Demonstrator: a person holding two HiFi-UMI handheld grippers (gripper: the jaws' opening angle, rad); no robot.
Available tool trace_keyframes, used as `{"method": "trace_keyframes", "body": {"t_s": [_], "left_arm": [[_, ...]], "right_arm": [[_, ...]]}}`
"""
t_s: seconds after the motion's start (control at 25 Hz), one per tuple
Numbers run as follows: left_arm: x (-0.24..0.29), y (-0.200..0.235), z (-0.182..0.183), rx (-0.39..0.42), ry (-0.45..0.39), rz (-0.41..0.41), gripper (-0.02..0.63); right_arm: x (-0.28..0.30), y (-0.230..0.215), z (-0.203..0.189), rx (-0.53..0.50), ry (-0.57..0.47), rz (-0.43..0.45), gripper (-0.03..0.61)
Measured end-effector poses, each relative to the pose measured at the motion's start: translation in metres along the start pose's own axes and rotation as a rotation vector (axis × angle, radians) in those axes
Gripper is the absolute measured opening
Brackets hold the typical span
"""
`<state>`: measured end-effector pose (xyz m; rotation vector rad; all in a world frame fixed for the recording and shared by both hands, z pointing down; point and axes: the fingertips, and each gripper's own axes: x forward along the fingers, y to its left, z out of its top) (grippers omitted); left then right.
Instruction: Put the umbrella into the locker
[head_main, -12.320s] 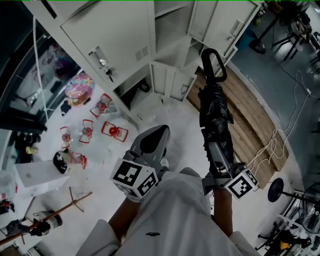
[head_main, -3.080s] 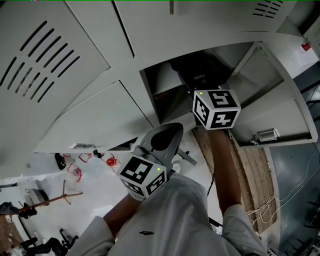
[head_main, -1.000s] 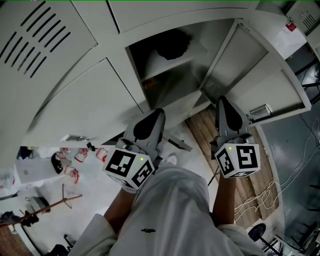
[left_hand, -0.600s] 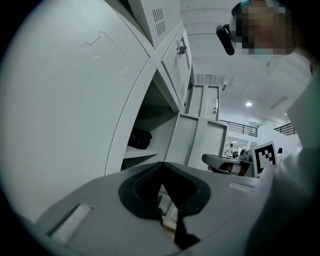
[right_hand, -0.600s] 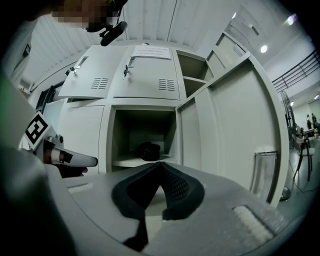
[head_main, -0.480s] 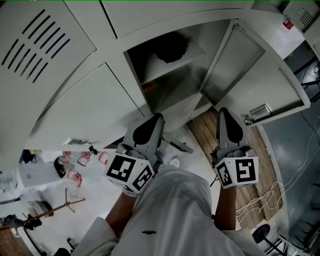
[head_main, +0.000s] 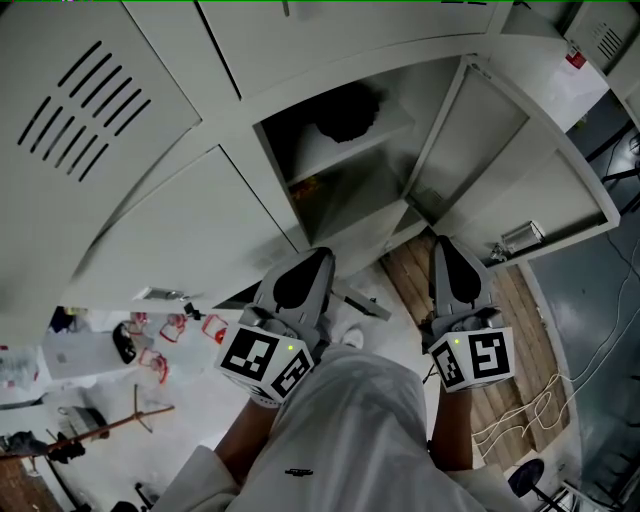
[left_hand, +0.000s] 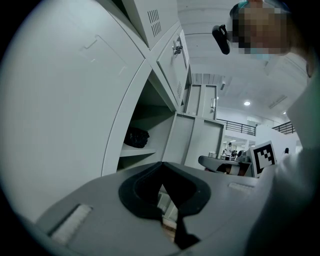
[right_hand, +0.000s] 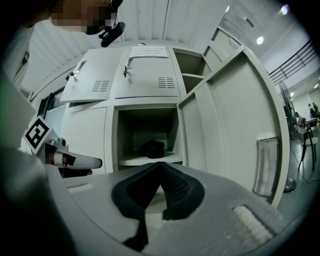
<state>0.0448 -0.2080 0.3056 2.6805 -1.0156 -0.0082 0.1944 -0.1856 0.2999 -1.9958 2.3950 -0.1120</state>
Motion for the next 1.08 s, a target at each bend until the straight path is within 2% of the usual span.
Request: {"method": "trace_keyframes", "body": {"t_s": [1.08], "left_arm": [[0.0065, -0.0022, -0.0040, -0.007, 0.012, -0.009, 0.018]], "right_arm": [[0.0004, 0.0047, -0.0077, -0.023, 0.021, 0.022, -0.005]]}}
